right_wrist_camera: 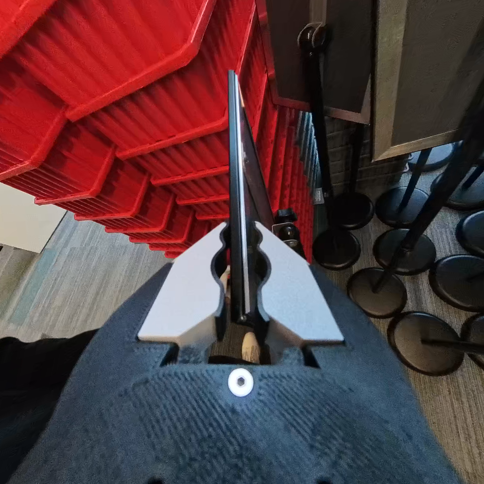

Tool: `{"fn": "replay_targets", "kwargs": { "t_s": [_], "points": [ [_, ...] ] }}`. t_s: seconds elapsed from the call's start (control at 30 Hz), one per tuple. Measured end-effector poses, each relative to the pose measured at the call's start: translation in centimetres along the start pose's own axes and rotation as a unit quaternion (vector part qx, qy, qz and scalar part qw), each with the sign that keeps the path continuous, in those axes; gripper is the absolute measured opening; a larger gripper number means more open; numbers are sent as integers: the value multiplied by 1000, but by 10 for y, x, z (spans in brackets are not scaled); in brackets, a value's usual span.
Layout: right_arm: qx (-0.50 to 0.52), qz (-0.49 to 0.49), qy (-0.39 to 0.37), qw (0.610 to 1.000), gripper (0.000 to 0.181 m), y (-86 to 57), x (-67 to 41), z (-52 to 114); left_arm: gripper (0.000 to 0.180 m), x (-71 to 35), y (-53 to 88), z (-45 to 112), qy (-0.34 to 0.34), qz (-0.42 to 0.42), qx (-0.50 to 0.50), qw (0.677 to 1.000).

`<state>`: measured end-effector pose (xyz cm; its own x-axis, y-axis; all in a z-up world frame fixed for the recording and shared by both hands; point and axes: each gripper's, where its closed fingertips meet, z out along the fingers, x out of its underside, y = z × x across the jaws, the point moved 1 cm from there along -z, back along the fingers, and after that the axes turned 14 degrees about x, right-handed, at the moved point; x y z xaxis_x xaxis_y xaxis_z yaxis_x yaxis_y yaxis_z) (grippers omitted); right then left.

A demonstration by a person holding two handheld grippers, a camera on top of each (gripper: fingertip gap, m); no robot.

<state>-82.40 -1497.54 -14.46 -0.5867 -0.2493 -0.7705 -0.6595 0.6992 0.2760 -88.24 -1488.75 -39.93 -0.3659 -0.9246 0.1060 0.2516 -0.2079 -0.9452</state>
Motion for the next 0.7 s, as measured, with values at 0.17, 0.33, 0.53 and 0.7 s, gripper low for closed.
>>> {"fn": "replay_targets", "kwargs": {
  "t_s": [0.17, 0.33, 0.53, 0.7],
  "points": [
    [-51, 29, 32, 998, 17, 24, 11, 1, 100, 33, 35, 13, 31, -46, -16, 998],
    [-43, 17, 36, 998, 17, 24, 14, -1, 80, 48, 14, 46, 36, -111, 121, 986],
    [-23, 37, 14, 999, 11, -10, 3, 1, 41, 45, -2, 14, 20, -95, 130, 987],
    [-35, 16, 22, 999, 11, 2, 4, 5, 42, 39, -8, 4, 26, -84, 105, 991]
  ]
}}
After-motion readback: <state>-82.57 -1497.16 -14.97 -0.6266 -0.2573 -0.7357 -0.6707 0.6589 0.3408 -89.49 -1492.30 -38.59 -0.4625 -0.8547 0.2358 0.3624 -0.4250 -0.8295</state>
